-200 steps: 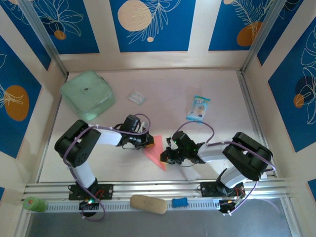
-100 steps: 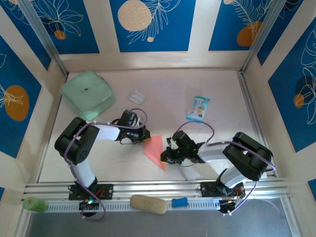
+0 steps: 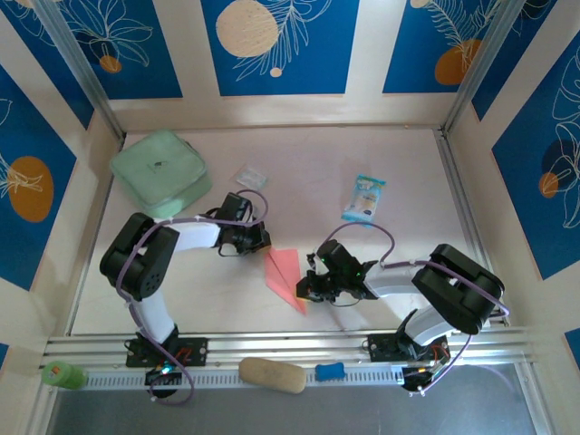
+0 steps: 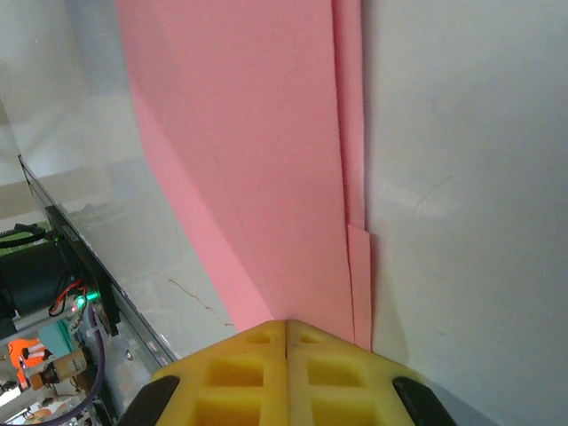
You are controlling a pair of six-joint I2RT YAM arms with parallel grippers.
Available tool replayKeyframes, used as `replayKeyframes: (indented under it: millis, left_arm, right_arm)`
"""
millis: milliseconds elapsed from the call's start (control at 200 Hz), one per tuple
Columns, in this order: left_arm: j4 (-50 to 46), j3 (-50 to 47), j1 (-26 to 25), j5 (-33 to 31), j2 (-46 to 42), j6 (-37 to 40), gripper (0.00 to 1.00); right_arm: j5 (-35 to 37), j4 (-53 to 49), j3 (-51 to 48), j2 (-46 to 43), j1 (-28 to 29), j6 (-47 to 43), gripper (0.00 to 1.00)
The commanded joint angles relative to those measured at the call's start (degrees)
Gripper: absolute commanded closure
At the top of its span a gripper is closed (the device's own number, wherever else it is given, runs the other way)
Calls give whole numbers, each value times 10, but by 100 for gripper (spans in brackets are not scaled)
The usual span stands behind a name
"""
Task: Fold a paper plane with a square sheet of paper (pick it up from the middle)
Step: Perform the fourth fold on the wing at the bottom-center of the table.
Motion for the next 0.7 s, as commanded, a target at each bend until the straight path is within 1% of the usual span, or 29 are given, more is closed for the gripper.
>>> replayKeyframes:
  millis: [0,45,105,265,345,475,595,695]
  left_arm:
    - [-31,1,5,-20,-44,1,98]
    - [-32,-7,3,-26,-64,-9,98]
    - [-7,-25,-2,-22,-89,-28,97]
    - [21,-51,-44,-12,-119,-43,96]
    - [48,-63,-68,2,-112,-45,96]
    - [77,-71,-94,13,-77,-50,96]
    - [97,-78,-100,17,-42,-57,97]
    - [81,-84,-99,-2,-24,-56,98]
  right_arm:
    - [4,-95,-11,11,-1,-10,99]
    - [4,-95,-9,14,-1,-11,99]
    - [3,-97,-6,16,-1,-12,99]
    - [5,-100,-1,19,-2,-12,99]
    - [7,-101,-2,16,-2,-11,99]
    - [10,-101,-5,10,-2,-9,99]
    - [9,-105,-1,4,-3,-10,99]
    - [8,-112,8,-9,-4,-10,99]
